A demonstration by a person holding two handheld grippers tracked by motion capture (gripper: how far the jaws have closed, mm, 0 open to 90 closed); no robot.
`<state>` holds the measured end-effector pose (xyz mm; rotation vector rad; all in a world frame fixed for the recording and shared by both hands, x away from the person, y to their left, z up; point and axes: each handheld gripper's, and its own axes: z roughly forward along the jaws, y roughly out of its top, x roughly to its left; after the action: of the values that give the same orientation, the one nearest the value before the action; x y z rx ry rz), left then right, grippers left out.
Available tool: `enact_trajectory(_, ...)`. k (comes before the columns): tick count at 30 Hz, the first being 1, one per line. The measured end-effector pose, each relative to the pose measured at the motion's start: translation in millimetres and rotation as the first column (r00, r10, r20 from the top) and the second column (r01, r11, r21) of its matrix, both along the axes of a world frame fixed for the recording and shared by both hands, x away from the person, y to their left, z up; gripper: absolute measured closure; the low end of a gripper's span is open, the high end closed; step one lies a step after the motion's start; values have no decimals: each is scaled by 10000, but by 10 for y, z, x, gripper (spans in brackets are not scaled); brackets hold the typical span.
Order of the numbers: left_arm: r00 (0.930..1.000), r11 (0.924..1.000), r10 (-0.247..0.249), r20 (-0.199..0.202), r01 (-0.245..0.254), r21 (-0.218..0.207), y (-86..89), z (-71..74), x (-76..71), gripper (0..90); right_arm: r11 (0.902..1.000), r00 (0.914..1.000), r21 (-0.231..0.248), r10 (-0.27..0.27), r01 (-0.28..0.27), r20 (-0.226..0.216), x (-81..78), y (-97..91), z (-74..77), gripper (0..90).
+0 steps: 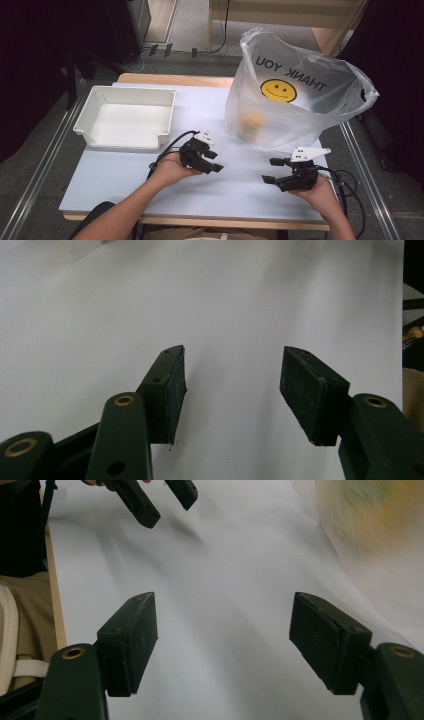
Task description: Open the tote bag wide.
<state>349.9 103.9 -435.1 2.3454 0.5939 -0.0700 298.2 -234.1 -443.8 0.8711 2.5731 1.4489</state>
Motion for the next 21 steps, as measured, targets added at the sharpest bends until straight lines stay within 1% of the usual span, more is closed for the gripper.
enact_trajectory(5,10000,10000,-3,-48,3,7,1,-7,4,442,10000,10000,12,0,0,50,-2,-8,7,280)
enact_trajectory(8,10000,10000,12,-67,-12,85,2,-7,7,440,10000,10000,-14,11,-11,42,-4,-10,7,280)
enact_trajectory(12,10000,10000,36,-73,-36,11,5,-7,8,439,10000,10000,27,4,-4,36,-3,-8,7,280)
enact_trajectory(17,10000,10000,8,-66,-8,90,9,-5,12,438,10000,10000,45,7,-8,41,-7,-8,9,282)
enact_trajectory(21,10000,10000,34,-68,-34,6,5,-7,6,438,9999,9999,91,71,-72,126,-10,-16,18,292)
